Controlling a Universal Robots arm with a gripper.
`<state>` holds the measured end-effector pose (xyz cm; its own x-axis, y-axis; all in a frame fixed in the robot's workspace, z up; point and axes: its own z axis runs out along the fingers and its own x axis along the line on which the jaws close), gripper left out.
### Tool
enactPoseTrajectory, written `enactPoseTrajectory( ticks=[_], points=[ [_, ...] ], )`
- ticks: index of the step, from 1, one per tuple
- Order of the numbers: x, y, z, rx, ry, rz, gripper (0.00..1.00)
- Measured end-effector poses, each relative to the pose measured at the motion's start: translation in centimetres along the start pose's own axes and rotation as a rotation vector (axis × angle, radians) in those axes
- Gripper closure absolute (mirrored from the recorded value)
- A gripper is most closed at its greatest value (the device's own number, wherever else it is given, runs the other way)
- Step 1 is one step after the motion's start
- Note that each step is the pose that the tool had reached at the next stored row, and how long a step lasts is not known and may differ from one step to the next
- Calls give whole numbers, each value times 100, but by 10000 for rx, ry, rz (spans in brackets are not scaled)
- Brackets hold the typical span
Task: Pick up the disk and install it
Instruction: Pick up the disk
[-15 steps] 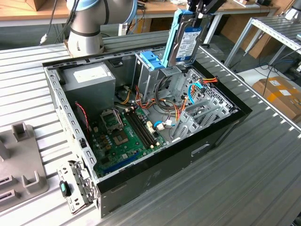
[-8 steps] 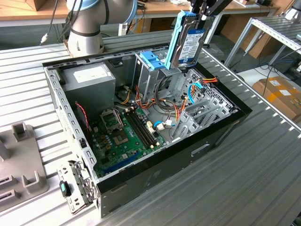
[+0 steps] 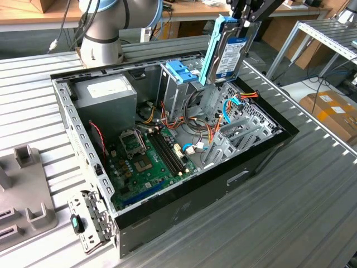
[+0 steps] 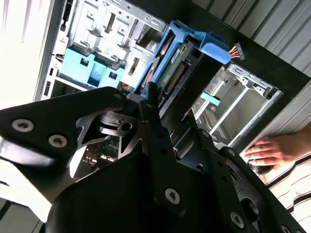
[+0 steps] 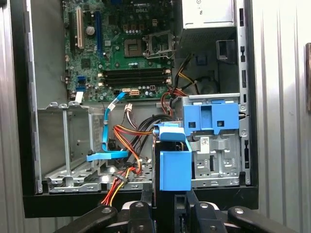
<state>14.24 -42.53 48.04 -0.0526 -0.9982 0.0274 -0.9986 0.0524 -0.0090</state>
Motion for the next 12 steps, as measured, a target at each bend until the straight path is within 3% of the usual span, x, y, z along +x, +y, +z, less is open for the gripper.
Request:
enactPoseTrajectory(
  ticks=[4, 9, 12],
  points=[
    [69, -9, 2, 0, 0, 0, 65],
    [84, -11, -6, 0, 3, -1, 65],
    [87, -11, -47, 0, 1, 0, 65]
  ],
)
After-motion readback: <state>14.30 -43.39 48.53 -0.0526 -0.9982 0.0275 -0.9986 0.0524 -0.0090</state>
